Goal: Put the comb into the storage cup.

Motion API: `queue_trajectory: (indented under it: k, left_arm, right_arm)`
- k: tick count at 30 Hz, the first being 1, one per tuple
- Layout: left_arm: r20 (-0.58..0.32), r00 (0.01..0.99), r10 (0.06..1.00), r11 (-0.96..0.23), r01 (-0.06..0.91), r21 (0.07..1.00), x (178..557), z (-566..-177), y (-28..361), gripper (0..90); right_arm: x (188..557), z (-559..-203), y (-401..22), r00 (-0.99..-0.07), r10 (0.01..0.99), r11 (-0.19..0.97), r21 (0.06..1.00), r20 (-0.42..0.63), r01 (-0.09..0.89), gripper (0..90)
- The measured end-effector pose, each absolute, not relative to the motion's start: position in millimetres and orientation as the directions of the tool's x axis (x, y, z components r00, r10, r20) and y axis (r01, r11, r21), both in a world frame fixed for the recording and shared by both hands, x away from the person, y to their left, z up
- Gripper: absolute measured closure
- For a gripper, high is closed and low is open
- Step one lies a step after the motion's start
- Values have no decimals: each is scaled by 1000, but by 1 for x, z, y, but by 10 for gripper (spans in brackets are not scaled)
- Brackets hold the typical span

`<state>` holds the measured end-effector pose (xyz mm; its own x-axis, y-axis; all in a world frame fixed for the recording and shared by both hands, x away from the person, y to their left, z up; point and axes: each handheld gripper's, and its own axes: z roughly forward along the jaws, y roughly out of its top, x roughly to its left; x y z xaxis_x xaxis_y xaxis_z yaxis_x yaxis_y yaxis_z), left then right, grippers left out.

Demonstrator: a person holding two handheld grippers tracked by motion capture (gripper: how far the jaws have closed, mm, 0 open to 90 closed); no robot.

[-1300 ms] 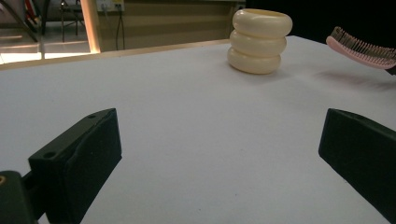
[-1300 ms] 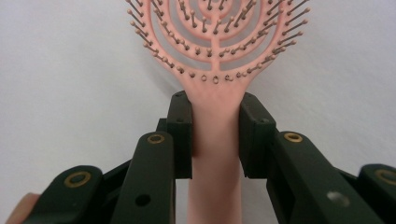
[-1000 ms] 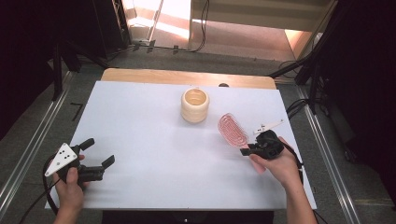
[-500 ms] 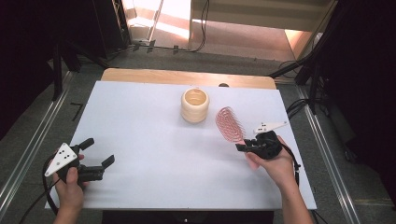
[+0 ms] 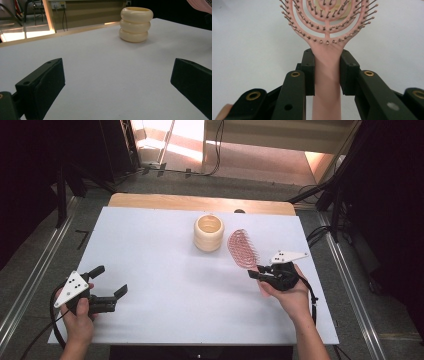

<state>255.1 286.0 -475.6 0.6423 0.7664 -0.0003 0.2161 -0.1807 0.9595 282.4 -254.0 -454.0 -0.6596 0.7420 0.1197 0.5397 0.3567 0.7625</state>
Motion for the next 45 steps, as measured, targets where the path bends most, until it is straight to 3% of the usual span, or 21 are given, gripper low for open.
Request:
queue_trajectory:
  k: [20, 45]
  left_arm:
    - [10, 732, 682, -192, 166, 967, 265, -443, 230, 0]
    - [-4, 793, 609, -177, 141, 974, 277, -425, 177, 0]
  right_arm:
    - [274, -446, -240, -675, 735, 329, 836, 65, 439, 680]
    - [268, -445, -224, -681, 731, 306, 871, 44, 384, 680]
